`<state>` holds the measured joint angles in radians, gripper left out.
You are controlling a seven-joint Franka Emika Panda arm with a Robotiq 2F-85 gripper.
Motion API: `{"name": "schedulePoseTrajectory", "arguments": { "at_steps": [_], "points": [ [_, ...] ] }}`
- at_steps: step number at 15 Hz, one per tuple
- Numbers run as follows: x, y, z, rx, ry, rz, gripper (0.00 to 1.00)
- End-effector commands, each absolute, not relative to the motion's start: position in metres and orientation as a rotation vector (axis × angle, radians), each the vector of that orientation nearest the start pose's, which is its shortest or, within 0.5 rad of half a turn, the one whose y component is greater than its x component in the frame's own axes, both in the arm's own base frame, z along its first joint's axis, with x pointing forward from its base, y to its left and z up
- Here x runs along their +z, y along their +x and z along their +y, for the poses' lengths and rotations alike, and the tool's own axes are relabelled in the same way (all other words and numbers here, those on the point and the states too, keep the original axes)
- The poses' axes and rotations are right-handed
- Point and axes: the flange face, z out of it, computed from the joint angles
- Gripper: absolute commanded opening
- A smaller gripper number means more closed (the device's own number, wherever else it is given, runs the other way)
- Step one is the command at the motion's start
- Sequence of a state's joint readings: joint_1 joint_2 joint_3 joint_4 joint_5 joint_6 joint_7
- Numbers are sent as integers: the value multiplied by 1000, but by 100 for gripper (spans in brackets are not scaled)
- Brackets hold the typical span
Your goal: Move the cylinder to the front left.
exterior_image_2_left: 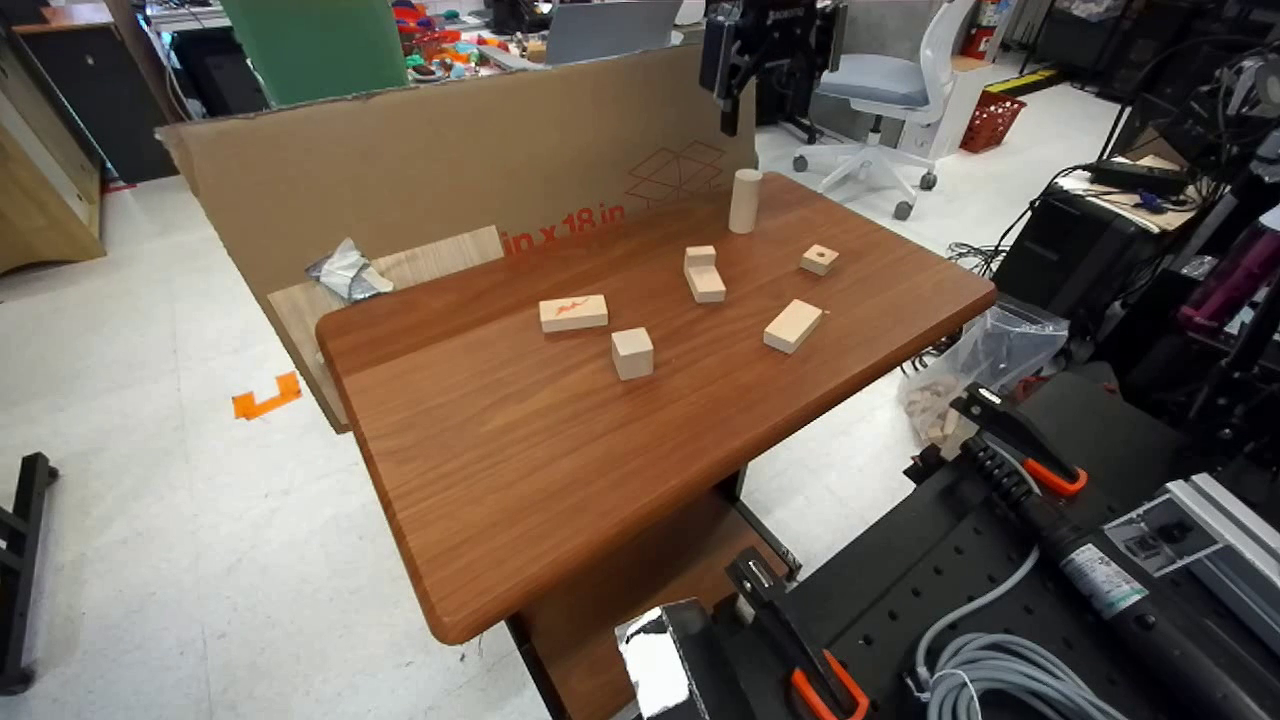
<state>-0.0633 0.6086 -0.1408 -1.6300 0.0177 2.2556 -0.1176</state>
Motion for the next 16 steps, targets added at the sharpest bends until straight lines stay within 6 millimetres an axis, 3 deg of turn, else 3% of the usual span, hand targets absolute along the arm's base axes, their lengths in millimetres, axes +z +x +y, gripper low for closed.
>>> {"name": "schedulePoseTrajectory", "arguments": {
  "at_steps": [1, 8, 9, 11, 16],
  "points": [
    [251, 687, -128, 42, -3222, 106, 100],
    [219, 698, -123, 111, -3237, 88, 97],
    [215, 699, -121, 122, -3237, 81, 74],
    [212, 703, -115, 141, -3237, 59, 68],
    [215, 705, -104, 141, -3233, 49, 30]
  ]
}}
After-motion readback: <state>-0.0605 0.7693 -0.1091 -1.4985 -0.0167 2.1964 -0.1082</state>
